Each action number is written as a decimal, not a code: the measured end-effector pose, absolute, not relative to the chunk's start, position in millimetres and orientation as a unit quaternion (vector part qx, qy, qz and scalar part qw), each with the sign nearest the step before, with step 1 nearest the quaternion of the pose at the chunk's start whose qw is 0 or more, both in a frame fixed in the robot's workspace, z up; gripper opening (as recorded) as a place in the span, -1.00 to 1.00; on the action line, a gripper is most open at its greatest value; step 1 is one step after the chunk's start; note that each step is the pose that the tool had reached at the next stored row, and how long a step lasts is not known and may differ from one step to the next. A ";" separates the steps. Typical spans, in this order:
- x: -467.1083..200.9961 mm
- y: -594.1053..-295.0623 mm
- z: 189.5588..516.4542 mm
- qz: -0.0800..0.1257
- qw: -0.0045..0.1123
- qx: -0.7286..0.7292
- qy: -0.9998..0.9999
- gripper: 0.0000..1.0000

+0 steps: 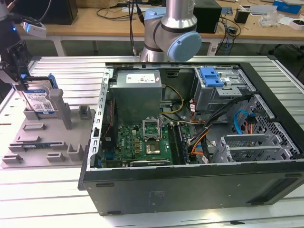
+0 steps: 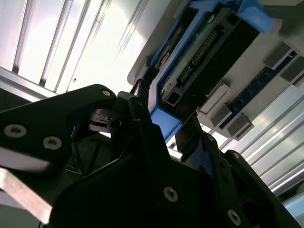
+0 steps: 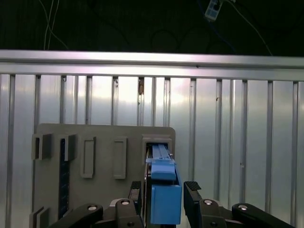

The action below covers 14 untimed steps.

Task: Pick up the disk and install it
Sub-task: 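Pick up the disk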

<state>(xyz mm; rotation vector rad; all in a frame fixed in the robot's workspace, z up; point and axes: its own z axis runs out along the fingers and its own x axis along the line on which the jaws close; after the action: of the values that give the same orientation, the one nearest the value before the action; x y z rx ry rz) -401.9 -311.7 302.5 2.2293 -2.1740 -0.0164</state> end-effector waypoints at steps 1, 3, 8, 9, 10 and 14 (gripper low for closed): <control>-401.9 -311.7 301.4 -0.005 0.014 0.716 -0.698 -0.04; -401.9 -311.7 299.4 -0.005 0.014 0.716 -0.698 -0.04; -401.9 -311.7 296.8 -0.005 0.014 0.716 -0.698 -0.04; -401.9 -311.7 296.6 -0.005 0.014 0.716 -0.698 -0.04; -401.9 -311.7 296.1 -0.005 0.014 0.716 -0.698 -0.04; -401.9 -311.7 295.3 -0.005 0.014 0.716 -0.698 -0.04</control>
<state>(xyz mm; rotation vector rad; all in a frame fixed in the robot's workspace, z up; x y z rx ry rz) -401.9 -311.7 295.3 2.2291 -2.1739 -0.0165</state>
